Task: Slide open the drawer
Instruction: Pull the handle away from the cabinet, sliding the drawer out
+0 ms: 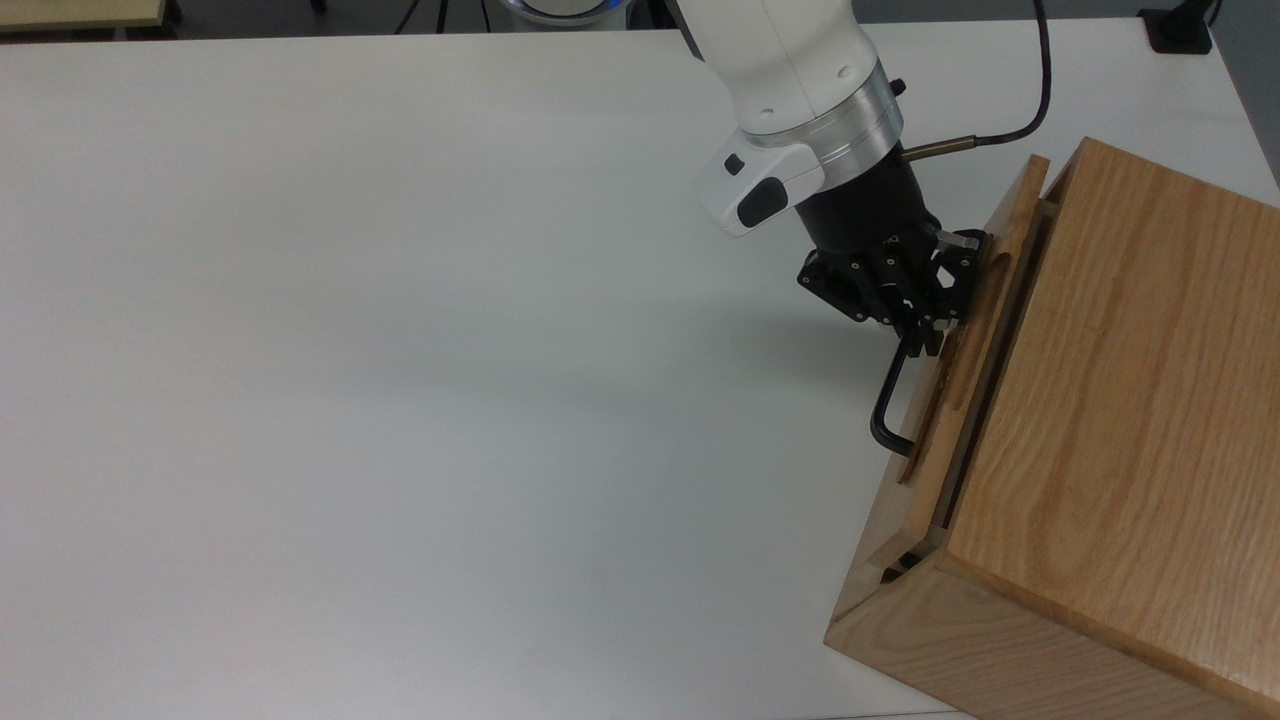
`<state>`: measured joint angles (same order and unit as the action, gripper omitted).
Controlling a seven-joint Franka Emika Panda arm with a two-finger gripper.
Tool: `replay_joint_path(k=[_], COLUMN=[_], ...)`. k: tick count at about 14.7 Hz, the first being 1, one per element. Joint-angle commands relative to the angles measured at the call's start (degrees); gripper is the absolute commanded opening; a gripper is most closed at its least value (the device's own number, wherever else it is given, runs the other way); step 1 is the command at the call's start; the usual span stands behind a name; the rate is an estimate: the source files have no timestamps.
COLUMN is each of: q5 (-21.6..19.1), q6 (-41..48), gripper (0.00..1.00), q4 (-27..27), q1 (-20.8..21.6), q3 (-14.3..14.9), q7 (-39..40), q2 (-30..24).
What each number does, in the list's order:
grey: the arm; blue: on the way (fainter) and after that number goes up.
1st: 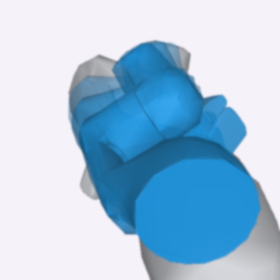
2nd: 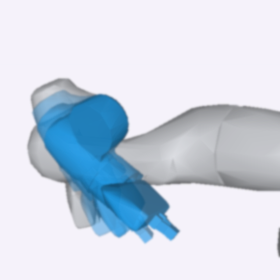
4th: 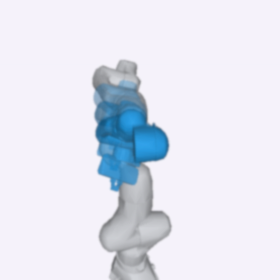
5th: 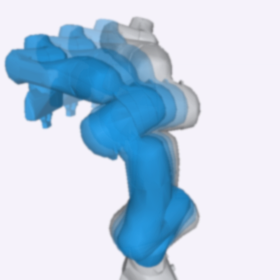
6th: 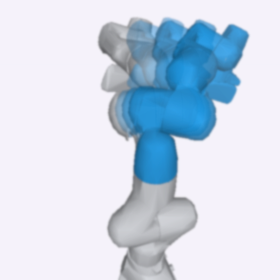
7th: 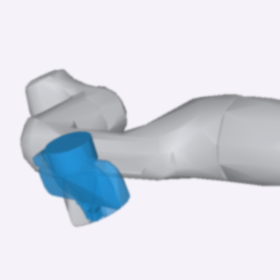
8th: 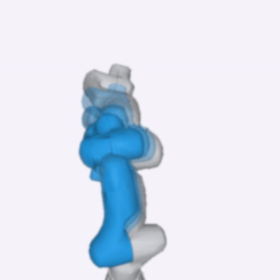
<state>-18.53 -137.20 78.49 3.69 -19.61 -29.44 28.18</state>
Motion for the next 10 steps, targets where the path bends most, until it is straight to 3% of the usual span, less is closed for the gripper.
replay_joint_path(k=[1,10], q5=[0.51,0.78], q6=[-0.61,0.96], gripper=[0.13,0.13], q4=[1.13,4.83], q1=[-1.93,-5.36], q3=[0.19,0.19], q7=[-0.44,3.59], q2=[-1.72,-5.68])
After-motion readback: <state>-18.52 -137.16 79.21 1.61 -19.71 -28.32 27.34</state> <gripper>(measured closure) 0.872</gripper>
